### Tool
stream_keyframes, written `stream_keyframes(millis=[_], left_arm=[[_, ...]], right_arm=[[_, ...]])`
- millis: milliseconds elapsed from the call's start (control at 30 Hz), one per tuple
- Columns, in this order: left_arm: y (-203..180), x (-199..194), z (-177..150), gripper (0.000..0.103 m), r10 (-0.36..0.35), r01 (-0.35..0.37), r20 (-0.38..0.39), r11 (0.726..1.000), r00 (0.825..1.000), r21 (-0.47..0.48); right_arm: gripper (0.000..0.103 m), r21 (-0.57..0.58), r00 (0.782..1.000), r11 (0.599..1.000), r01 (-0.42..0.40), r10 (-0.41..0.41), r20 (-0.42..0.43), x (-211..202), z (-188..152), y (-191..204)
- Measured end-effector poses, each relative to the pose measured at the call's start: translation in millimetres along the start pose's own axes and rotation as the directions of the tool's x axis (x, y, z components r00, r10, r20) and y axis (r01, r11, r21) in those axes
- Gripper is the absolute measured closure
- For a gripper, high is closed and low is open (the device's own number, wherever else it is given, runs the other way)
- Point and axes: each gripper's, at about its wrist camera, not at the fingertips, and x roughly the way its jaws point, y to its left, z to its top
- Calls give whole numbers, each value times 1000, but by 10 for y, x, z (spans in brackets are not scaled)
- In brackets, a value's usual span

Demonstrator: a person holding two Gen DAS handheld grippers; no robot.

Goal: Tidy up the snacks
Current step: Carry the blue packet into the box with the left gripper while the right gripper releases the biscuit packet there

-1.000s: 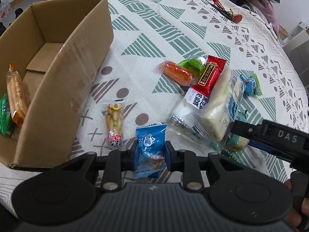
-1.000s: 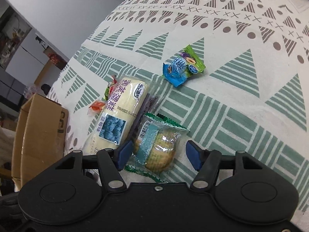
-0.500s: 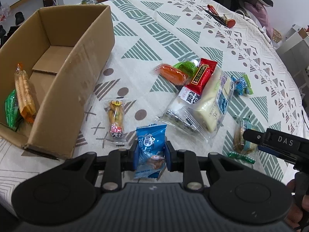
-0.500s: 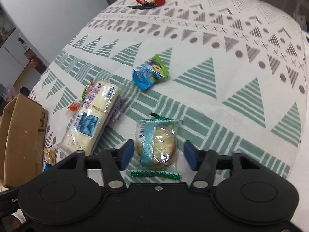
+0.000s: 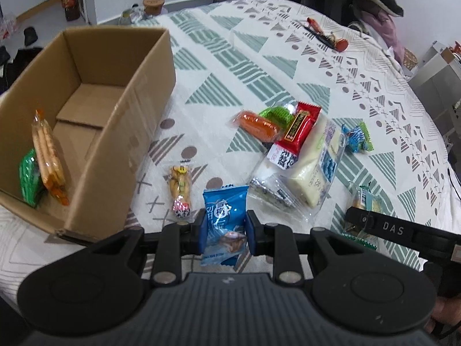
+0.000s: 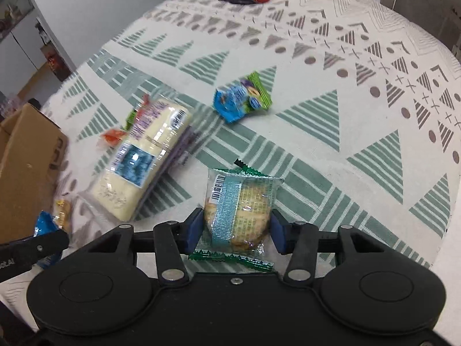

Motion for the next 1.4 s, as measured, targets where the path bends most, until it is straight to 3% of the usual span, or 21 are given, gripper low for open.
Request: stream_keyframes(millis=[400, 1000, 1400], left_arm=[[4, -502, -1, 77, -39, 32, 103, 997, 994, 64], [450, -1168, 117, 77, -49, 47, 219, 999, 975, 16], [895, -1332, 245, 77, -34, 45, 263, 998, 964, -36]], right_arm=[[55, 0, 992, 997, -75, 74, 103, -518, -34, 178], [55, -37, 967, 984, -174, 178, 183, -1011, -102, 782], [55, -84, 952, 970, -228, 240, 188, -1086, -36, 1288]])
